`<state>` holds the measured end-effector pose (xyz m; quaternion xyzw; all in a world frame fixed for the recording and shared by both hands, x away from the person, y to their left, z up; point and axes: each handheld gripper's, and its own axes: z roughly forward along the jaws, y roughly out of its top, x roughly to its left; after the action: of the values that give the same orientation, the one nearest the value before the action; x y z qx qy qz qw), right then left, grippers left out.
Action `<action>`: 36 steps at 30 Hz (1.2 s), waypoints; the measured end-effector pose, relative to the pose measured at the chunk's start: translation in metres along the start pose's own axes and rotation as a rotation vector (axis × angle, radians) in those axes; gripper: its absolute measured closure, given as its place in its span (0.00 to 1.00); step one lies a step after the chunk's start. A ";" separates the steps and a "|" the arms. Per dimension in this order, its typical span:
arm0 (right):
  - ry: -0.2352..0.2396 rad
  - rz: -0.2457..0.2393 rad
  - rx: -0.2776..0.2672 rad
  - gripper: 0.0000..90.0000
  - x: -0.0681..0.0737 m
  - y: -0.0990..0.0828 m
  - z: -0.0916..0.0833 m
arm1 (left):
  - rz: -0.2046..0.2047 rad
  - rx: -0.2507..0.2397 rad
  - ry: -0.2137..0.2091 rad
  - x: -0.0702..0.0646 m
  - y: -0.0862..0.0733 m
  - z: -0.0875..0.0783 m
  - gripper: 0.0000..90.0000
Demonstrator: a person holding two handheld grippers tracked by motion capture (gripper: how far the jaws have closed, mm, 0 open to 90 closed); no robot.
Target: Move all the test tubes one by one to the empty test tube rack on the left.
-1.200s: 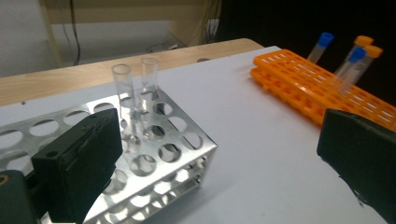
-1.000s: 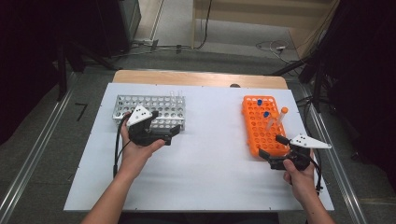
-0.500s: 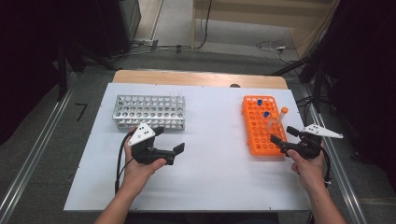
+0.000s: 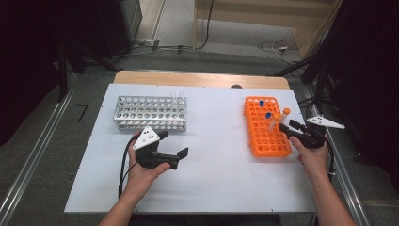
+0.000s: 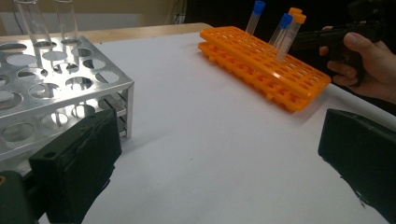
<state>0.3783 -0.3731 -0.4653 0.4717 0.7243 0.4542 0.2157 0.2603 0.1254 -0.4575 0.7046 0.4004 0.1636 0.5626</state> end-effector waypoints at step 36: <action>-0.060 0.001 -0.077 0.81 0.009 0.009 -0.007 | -0.008 -0.015 0.004 0.002 0.002 -0.004 0.00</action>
<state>0.3729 -0.3671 -0.4531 0.4767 0.6993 0.4677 0.2551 0.2596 0.1296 -0.4544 0.6983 0.4032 0.1657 0.5678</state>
